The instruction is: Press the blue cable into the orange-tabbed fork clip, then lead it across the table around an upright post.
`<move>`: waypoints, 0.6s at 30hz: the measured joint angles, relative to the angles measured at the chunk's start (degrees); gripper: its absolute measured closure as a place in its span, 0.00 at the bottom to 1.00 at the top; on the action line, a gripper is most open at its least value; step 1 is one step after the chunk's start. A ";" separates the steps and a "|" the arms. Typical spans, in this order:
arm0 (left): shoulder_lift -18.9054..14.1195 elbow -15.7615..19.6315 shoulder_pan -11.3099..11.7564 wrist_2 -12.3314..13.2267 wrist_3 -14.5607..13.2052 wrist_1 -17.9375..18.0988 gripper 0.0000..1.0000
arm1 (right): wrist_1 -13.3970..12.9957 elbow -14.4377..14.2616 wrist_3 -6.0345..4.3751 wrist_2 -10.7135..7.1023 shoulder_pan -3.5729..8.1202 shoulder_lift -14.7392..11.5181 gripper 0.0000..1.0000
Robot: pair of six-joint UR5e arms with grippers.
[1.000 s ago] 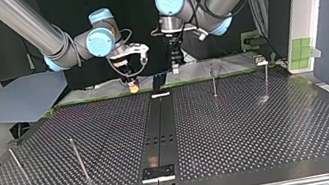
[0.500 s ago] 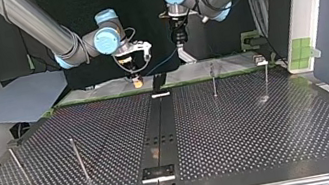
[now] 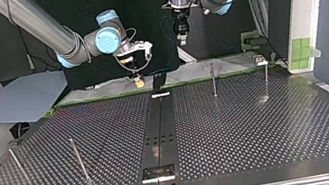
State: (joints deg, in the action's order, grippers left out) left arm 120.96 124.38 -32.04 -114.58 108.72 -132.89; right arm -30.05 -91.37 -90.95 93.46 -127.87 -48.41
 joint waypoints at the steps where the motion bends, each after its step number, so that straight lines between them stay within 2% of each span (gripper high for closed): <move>1: 0.01 -0.01 0.05 -0.27 0.23 0.15 0.00 | -0.14 0.00 0.01 -0.09 -0.03 0.10 1.00; 5: 0.01 -0.02 0.45 -1.66 1.20 0.44 0.00 | -0.58 0.00 -0.17 -0.50 -0.20 0.36 1.00; 10: 0.01 -0.16 1.81 -1.91 2.83 0.48 0.00 | -0.92 0.00 -0.20 -0.82 -0.55 0.64 1.00; 18: 0.01 -1.03 6.26 0.65 0.12 0.58 0.00 | -1.02 0.00 -0.17 -0.93 -1.17 1.76 1.00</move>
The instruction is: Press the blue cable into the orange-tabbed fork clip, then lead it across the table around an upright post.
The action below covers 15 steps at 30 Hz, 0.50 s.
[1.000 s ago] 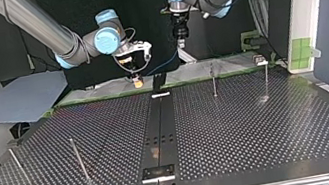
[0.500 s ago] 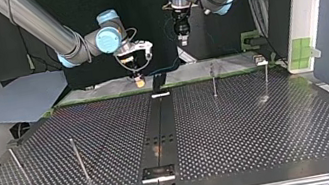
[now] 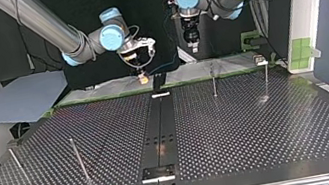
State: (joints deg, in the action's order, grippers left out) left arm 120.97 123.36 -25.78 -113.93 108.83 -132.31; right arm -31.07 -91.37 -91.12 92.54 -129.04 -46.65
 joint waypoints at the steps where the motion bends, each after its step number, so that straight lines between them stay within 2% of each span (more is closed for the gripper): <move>1: 0.00 -0.15 0.69 0.19 -0.63 0.01 0.00 | -0.07 0.00 0.02 0.00 -0.10 0.29 1.00; 10: 0.05 -0.40 6.22 2.47 -6.09 0.09 0.00 | -1.58 0.00 -0.18 -0.04 -0.31 1.62 1.00; 15: 0.11 -0.42 9.24 3.22 -8.18 0.74 0.00 | -2.31 0.00 -0.21 -0.04 -0.32 1.74 1.00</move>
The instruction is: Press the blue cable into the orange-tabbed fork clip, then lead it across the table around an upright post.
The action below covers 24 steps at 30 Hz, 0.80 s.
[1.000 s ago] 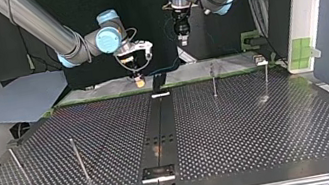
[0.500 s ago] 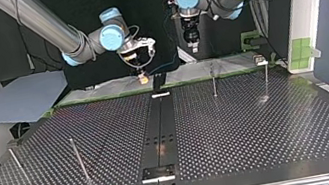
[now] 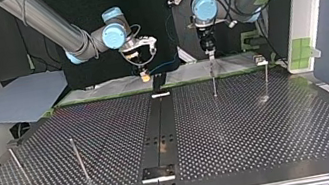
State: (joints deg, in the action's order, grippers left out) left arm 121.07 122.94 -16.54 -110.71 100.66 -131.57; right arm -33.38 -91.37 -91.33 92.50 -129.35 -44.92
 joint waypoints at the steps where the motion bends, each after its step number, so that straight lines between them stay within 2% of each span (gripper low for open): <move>1: 0.12 -0.01 0.73 0.07 -0.19 0.28 0.00 | -0.09 0.00 0.00 -0.01 0.00 0.02 1.00; 5: 1.16 -0.42 2.98 0.20 -0.16 0.86 0.00 | -0.25 0.00 0.00 -0.02 0.01 0.07 1.00; 9: 3.13 -1.13 4.24 0.06 0.27 1.28 0.00 | -0.28 0.00 0.08 -0.03 0.08 0.10 1.00; 13: 4.60 -1.81 4.70 0.49 0.58 1.41 0.00 | -0.33 0.00 0.06 -0.03 0.19 0.13 1.00; 18: 4.92 -1.96 4.88 1.49 0.67 1.55 0.00 | -0.43 0.00 0.01 -0.03 0.26 0.19 1.00; 24: 4.94 -1.96 4.86 3.75 0.63 2.97 0.00 | -0.46 0.00 0.00 -0.03 0.31 0.25 1.00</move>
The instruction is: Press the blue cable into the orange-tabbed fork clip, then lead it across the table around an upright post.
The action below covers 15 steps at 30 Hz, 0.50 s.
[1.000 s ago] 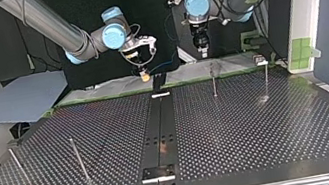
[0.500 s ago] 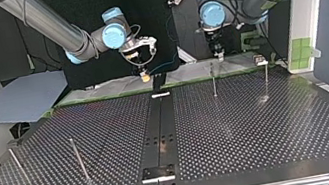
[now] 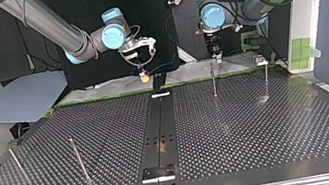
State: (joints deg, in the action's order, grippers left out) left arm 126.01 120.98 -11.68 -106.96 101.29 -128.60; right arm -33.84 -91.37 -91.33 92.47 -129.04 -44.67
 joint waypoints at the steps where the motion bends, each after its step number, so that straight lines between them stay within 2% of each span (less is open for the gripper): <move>1: 0.01 0.00 0.01 0.48 -0.08 0.24 0.00 | -0.01 0.00 0.00 0.00 0.03 0.00 1.00; 7: -0.01 0.01 -0.08 1.70 -0.66 0.67 0.00 | 0.01 0.00 0.00 -0.01 0.10 0.01 1.00; 15: -0.01 0.02 -0.13 1.82 -0.83 0.18 0.00 | 0.03 0.00 0.00 -0.17 0.14 0.03 1.00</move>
State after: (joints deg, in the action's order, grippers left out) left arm 126.00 121.00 -11.81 -105.14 100.46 -128.42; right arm -33.82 -91.37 -91.33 92.31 -128.90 -44.64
